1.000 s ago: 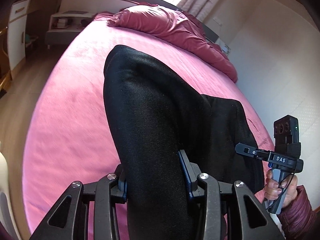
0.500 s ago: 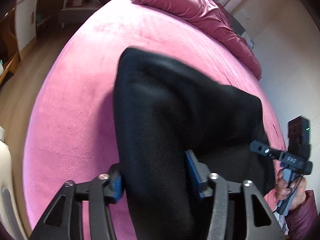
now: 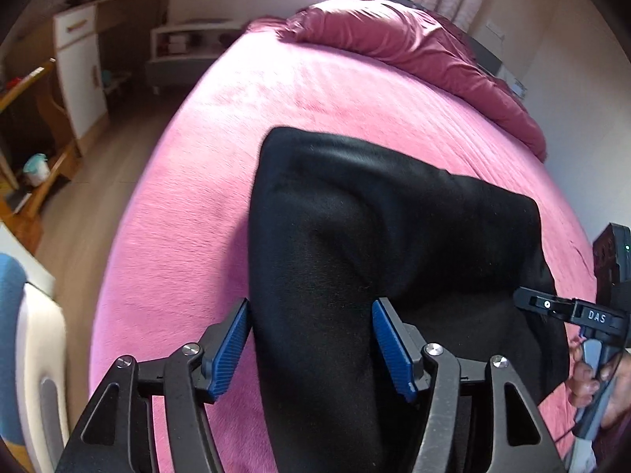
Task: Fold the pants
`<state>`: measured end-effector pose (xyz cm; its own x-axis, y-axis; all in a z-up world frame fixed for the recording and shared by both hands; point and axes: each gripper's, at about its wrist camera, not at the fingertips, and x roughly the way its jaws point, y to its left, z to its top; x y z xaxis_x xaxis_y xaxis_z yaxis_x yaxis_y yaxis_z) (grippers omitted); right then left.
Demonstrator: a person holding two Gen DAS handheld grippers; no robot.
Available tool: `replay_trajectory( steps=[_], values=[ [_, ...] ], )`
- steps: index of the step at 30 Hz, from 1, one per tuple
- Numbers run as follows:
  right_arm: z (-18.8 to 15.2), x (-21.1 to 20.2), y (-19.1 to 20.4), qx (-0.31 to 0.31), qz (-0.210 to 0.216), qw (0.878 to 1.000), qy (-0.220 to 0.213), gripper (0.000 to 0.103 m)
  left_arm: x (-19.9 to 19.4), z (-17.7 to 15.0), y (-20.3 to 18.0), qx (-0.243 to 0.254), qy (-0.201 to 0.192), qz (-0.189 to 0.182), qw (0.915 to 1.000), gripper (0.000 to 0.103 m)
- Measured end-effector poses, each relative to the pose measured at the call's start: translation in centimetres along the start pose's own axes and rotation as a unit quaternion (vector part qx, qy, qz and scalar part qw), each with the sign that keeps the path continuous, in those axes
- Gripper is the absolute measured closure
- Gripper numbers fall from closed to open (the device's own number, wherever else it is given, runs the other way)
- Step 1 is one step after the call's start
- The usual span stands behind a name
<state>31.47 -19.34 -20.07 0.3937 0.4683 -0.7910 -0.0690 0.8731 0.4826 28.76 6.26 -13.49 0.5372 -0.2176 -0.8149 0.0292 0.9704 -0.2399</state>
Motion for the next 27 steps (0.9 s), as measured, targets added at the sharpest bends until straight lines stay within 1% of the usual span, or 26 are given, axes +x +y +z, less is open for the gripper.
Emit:
replay_trajectory(
  steps=[2,4,6,10,15,20,23,27],
  values=[
    [-0.3,-0.1,-0.3,0.009,0.000,1.000,-0.001,0.044,-0.9,-0.7,0.7,-0.005,-0.001,0.005,1.0000,0.038],
    [-0.4,-0.4,-0.5,0.020,0.000,1.000,-0.004,0.044,-1.9,-1.0,1.0,-0.010,-0.012,0.020,0.9997,0.040],
    [-0.6,-0.9,-0.3,0.014,-0.010,1.000,-0.008,0.041,-2.9,-1.1,0.9,-0.011,-0.024,0.024,0.9994,0.040],
    [-1.1,-1.9,0.3,0.009,-0.026,1.000,-0.014,0.041,-5.1,-1.8,0.6,-0.006,-0.048,0.037,0.9981,0.040],
    [-1.9,-3.7,0.7,0.006,-0.046,0.999,-0.026,0.041,-7.2,-2.5,0.2,-0.001,-0.070,0.040,0.9967,0.040],
    [-3.0,-5.5,0.8,0.014,-0.047,0.998,-0.041,0.041,-9.1,-3.7,-0.2,0.001,-0.081,0.041,0.9958,0.040],
    [-3.9,-6.8,1.2,0.016,-0.046,0.997,-0.054,0.041,-10.3,-4.2,-0.3,0.000,-0.087,0.040,0.9954,0.040],
    [-5.6,-9.2,2.3,0.008,-0.053,0.995,-0.084,0.041,-12.1,-5.3,-0.6,0.003,-0.100,0.044,0.9940,0.040]
  ],
)
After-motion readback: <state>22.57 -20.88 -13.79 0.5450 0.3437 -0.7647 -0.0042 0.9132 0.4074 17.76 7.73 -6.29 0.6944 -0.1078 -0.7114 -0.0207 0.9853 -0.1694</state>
